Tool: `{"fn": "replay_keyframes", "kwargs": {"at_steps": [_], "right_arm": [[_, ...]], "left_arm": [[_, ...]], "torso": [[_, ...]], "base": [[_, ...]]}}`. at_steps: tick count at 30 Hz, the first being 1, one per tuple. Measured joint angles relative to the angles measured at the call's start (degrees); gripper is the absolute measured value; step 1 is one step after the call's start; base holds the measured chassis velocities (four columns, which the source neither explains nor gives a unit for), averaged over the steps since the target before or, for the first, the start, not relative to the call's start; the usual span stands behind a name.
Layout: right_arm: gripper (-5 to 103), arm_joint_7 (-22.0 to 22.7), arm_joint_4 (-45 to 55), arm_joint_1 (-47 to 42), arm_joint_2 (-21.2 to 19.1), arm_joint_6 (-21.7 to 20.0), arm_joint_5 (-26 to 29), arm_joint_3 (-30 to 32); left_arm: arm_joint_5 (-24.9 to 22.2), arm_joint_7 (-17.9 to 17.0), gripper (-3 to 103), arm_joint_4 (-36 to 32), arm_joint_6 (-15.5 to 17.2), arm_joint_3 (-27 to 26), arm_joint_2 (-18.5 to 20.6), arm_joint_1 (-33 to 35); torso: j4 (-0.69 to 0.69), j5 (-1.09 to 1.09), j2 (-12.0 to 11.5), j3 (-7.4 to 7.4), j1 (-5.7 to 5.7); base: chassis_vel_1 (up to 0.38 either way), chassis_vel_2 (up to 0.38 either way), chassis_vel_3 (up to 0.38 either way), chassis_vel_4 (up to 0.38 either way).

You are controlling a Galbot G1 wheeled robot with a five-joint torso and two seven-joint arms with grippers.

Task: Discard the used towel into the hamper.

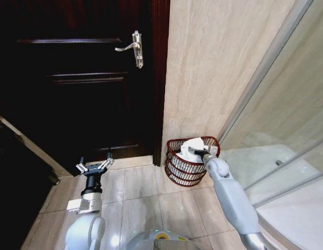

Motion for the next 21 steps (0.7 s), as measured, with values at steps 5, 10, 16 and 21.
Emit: {"fn": "replay_keyframes", "kwargs": {"at_steps": [5, 10, 16, 21], "right_arm": [[100, 1.0, -2.0, 1.3, 0.0, -2.1, 1.3, 0.3], [100, 1.0, -1.3, 1.9, -0.6, -1.4, -0.1, 0.5], [100, -0.9, -0.5, 5.9, -4.3, -2.5, 1.4, -1.3], [100, -1.3, -2.6, 7.8, -6.7, -2.6, 3.8, -4.1]], "left_arm": [[0.1, -0.2, 100, 0.0, -0.6, -0.2, 0.0, 0.3], [0.2, -1.0, 100, 0.0, -1.3, -0.4, -0.1, 0.7], [0.6, -1.3, 100, 0.0, -1.3, -0.2, -0.1, 0.6], [1.1, -2.0, 100, 0.3, -1.5, -0.1, -0.1, 0.5]], "torso": [[0.02, 0.02, 0.0, 0.0, 0.0], [0.01, 0.04, 0.0, 0.02, 0.01], [0.0, 0.02, 0.0, 0.02, 0.0], [0.01, 0.03, 0.0, 0.02, 0.01]], "base": [[0.0, 0.0, 0.0, 0.0], [0.0, 0.0, 0.0, 0.0], [0.0, 0.0, 0.0, 0.0], [0.0, 0.0, 0.0, 0.0]]}}
